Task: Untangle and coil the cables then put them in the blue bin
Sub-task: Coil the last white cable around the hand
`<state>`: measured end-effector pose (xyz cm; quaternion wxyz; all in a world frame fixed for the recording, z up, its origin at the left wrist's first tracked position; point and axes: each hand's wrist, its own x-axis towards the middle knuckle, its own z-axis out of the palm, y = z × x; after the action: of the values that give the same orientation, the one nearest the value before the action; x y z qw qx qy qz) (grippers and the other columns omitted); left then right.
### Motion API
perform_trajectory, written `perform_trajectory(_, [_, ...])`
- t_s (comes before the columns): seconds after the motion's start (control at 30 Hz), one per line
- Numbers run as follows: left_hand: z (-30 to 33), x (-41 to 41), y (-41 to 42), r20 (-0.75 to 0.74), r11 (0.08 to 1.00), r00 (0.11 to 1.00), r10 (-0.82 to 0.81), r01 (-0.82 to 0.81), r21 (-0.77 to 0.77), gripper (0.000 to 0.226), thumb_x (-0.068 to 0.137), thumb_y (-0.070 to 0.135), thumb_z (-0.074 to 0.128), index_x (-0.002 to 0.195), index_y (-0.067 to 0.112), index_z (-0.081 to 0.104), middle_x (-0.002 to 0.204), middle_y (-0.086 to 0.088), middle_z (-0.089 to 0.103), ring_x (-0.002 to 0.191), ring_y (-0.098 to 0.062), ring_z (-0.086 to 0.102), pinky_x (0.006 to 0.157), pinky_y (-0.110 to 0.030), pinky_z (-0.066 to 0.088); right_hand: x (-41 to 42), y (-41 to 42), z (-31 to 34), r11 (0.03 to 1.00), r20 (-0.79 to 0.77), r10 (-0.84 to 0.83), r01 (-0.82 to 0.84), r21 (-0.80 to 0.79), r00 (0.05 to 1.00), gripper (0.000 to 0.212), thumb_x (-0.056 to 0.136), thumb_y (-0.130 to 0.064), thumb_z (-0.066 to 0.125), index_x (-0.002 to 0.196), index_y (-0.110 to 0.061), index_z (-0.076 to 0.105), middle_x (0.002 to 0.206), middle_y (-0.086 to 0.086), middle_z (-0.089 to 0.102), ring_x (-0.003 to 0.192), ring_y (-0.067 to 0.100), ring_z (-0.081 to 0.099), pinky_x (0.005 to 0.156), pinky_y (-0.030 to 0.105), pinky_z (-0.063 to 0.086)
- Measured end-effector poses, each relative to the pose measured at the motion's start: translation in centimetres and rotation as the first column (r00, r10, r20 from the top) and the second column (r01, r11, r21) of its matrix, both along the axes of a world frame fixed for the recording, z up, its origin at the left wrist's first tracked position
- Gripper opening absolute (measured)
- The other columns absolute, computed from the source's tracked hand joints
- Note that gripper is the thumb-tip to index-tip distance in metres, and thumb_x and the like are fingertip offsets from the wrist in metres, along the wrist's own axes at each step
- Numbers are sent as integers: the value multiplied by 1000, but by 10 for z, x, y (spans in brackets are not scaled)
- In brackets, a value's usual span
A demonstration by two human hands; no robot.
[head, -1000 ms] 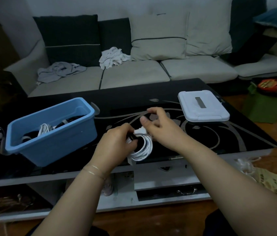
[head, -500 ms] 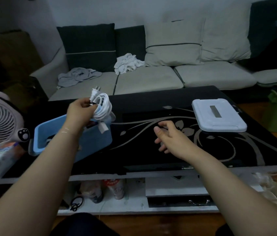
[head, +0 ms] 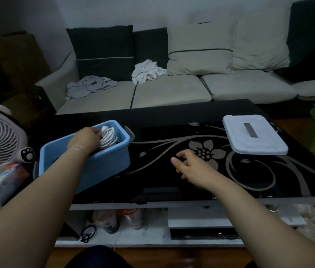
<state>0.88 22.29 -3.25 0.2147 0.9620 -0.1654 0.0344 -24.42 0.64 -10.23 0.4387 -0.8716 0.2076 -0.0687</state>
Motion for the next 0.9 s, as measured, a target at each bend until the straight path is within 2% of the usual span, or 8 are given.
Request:
perform_trajectory(0.1, [6, -16, -5, 139, 998, 988, -65, 61, 35, 46, 103, 37, 33, 107, 7, 68, 111, -25, 65, 105, -43, 55, 88, -44, 43, 5, -16, -3, 980, -10, -148, 145, -133, 989, 43, 93, -56, 46, 122, -24, 51, 101, -9, 61, 89, 10, 55, 73, 31, 46])
perform_trajectory(0.17, [6, -38, -15, 172, 984, 970, -174, 164, 74, 54, 101, 47, 28, 101, 10, 68, 109, -22, 66, 104, -42, 57, 86, -44, 43, 6, -27, -6, 943, 31, -263, 264, -201, 964, 34, 95, -45, 50, 116, -20, 58, 109, 0, 64, 94, 16, 56, 77, 33, 49])
perform_trajectory(0.27, [-7, -65, -27, 285, 934, 902, -324, 257, 249, 53, 90, 64, 41, 81, 17, 65, 99, -11, 67, 97, -34, 60, 77, -40, 42, 6, -45, -13, 833, 66, -410, 403, -378, 910, 35, 96, -38, 50, 122, -15, 59, 124, 9, 57, 115, 27, 49, 89, 36, 43])
perform_trajectory(0.37, [-15, -70, -28, 390, 900, 829, -400, 275, 337, 39, 88, 46, 62, 83, 7, 68, 95, -12, 65, 93, -35, 60, 77, -43, 46, -2, -67, -16, 715, 105, -520, 500, -490, 847, 39, 95, -35, 52, 129, -15, 55, 132, 10, 51, 122, 29, 43, 98, 39, 37])
perform_trajectory(0.57, [-16, -76, -40, 375, 882, 806, -457, 356, 310, 34, 91, 38, 59, 78, 7, 65, 94, -8, 62, 90, -32, 58, 72, -42, 47, -16, -118, -24, 650, -6, -654, 557, -517, 757, 56, 97, -40, 48, 143, -11, 37, 156, 9, 25, 141, 27, 22, 112, 45, 22])
perform_trajectory(0.67, [-18, -88, -55, 369, 858, 779, -507, 416, 302, 37, 92, 39, 59, 79, 5, 65, 105, -9, 63, 93, -34, 60, 75, -43, 47, -18, -134, -32, 631, -74, -689, 548, -549, 721, 59, 97, -49, 40, 143, -11, 37, 153, 8, 29, 139, 28, 25, 109, 45, 25])
perform_trajectory(0.8, [-21, -104, -73, 396, 828, 727, -561, 481, 290, 38, 90, 39, 62, 78, 3, 66, 112, -11, 65, 95, -36, 61, 80, -42, 46, -16, -142, -35, 533, -39, -739, 549, -644, 672, 57, 91, -59, 44, 126, -15, 55, 132, 11, 49, 121, 32, 40, 99, 46, 31])
perform_trajectory(0.9, [-21, -109, -78, 391, 820, 721, -572, 504, 269, 42, 88, 45, 62, 87, 4, 70, 117, -9, 65, 102, -31, 60, 86, -40, 44, -16, -144, -38, 478, 18, -758, 574, -665, 652, 45, 92, -50, 51, 120, -17, 61, 126, 11, 52, 115, 33, 41, 95, 46, 32])
